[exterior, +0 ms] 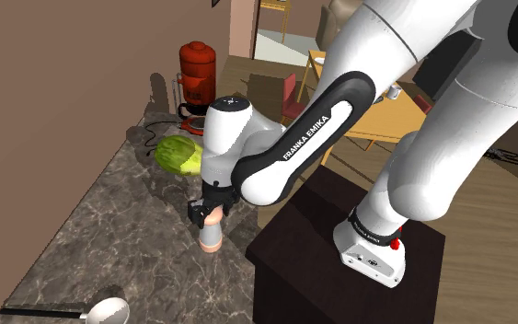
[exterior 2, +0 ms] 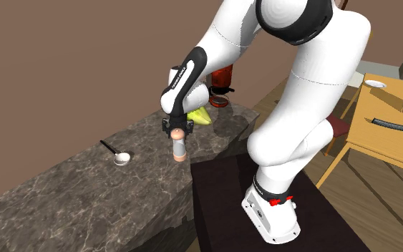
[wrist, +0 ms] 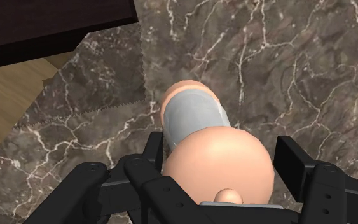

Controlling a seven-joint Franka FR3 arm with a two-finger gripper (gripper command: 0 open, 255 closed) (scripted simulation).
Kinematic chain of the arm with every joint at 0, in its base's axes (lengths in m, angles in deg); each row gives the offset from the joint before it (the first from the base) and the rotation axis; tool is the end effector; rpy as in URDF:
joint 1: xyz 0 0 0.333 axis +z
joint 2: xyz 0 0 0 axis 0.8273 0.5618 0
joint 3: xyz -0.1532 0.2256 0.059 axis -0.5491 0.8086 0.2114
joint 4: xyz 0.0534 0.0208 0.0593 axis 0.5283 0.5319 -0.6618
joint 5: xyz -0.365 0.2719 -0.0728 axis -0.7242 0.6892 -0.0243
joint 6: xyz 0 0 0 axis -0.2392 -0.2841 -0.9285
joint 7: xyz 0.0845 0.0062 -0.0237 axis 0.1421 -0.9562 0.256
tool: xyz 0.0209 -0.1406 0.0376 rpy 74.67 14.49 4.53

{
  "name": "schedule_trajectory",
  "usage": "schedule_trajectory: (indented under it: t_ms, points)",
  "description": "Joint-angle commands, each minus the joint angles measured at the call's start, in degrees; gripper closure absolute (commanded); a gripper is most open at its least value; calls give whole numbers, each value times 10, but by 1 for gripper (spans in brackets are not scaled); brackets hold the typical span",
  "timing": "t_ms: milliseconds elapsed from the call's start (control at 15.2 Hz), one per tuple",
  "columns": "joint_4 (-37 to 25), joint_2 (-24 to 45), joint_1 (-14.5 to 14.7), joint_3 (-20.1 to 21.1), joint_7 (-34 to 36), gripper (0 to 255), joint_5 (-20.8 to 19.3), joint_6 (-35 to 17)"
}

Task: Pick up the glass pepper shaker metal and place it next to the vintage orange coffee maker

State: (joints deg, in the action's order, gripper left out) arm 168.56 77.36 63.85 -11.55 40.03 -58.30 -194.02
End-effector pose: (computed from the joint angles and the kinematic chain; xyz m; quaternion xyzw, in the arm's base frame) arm 0.3731 0.2982 0.1211 -0.9921 0.1105 0.0020 0.0599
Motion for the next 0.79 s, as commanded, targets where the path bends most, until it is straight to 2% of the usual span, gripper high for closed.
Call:
schedule_trajectory:
  t_ms: [0, 726]
  points:
    - [0, 0, 0, 0, 0, 255, 0, 0]
    - [-16, -87, 7, -8, -28, 255, 46, 98]
